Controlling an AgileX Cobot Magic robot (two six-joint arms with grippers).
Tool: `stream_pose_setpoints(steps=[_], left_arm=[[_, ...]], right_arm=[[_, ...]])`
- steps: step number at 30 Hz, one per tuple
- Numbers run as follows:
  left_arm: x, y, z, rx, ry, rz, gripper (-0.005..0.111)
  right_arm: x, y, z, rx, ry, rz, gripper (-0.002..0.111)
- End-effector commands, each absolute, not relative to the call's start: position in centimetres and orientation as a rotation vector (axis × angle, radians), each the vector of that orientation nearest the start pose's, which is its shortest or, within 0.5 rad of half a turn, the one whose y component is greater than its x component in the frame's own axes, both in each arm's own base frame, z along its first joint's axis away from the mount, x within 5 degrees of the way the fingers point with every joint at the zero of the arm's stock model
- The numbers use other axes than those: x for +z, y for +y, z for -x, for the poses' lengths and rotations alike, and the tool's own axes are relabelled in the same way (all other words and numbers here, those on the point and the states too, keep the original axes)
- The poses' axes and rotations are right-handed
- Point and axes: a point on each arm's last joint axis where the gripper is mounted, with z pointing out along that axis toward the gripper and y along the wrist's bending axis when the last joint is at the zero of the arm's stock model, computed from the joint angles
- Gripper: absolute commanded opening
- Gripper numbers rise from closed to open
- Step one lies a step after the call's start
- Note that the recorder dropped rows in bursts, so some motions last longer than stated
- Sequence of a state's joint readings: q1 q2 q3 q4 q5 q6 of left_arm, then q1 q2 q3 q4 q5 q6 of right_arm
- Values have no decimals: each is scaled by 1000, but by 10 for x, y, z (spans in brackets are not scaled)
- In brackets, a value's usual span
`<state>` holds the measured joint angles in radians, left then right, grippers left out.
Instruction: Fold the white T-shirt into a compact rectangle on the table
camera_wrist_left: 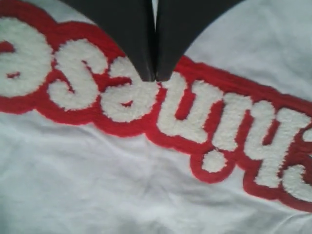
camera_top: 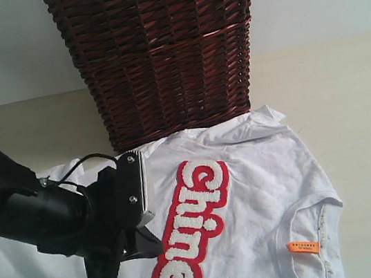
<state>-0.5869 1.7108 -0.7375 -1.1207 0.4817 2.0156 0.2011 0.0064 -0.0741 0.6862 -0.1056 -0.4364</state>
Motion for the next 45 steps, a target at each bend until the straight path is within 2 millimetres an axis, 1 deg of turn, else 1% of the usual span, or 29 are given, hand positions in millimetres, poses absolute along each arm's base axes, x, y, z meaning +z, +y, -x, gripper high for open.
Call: stream_pose_setpoints(steps=[1, 4, 7, 8, 10, 11, 12, 13, 14, 15, 16, 17, 19, 20, 21, 22, 23, 24, 27, 30, 32, 35, 41, 43, 45], left_arm=[[123, -198, -212, -589, 1724, -2007, 0], [112, -202, -207, -630, 1731, -2051, 0], [107, -211, -204, -635, 1687, -2114, 0], [105, -215, -203, -640, 1671, -2140, 0], [101, -230, -197, -651, 1607, -2206, 0], [99, -241, -193, -659, 1566, -2238, 0], [99, -249, -191, -663, 1539, -2255, 0], [97, -264, -187, -677, 1500, -2272, 0], [98, -273, -185, -684, 1474, -2276, 0], [98, -294, -183, -709, 1445, -2259, 0], [99, -310, -183, -738, 1465, -2205, 0], [105, -321, -185, -757, 1481, -2153, 0], [128, -338, -196, -802, 1555, -2003, 0], [149, -340, -209, -809, 1609, -1903, 0], [165, -338, -217, -806, 1630, -1850, 0], [179, -327, -229, -784, 1656, -1813, 0], [183, -318, -237, -758, 1659, -1819, 0], [178, -304, -244, -726, 1671, -1871, 0], [151, -280, -253, -669, 1742, -1952, 0], [127, -269, -250, -645, 1775, -2048, 0], [117, -271, -245, -673, 1773, -2090, 0], [109, -287, -230, -684, 1673, -2170, 0], [91, -319, -201, -535, 1446, -2307, 0], [95, -332, -196, -515, 1385, -2301, 0], [102, -344, -196, -510, 1322, -2286, 0]], right_arm=[[243, 4, -51, 316, 1339, -82, 5], [243, 4, -51, 316, 1339, -82, 5], [243, 4, -51, 317, 1339, -83, 5], [243, 4, -51, 317, 1339, -83, 5], [243, 4, -51, 317, 1339, -83, 5], [243, 4, -51, 317, 1339, -83, 5], [243, 4, -51, 317, 1339, -83, 5], [243, 4, -51, 317, 1339, -83, 5], [243, 4, -51, 317, 1339, -83, 5], [243, 4, -51, 317, 1339, -83, 5], [243, 4, -51, 317, 1339, -83, 5], [243, 4, -51, 317, 1339, -83, 5], [243, 4, -51, 317, 1339, -83, 5], [243, 4, -51, 317, 1339, -83, 5], [243, 4, -51, 317, 1339, -83, 5], [243, 4, -51, 317, 1339, -83, 5], [243, 4, -51, 317, 1339, -83, 5], [243, 4, -51, 317, 1339, -83, 5], [243, 4, -51, 317, 1339, -83, 5], [243, 4, -51, 317, 1339, -83, 5], [243, 4, -51, 317, 1339, -83, 5], [243, 4, -51, 317, 1339, -83, 5], [243, 4, -51, 317, 1339, -83, 5], [243, 4, -51, 317, 1339, -83, 5], [243, 4, -51, 317, 1339, -83, 5]])
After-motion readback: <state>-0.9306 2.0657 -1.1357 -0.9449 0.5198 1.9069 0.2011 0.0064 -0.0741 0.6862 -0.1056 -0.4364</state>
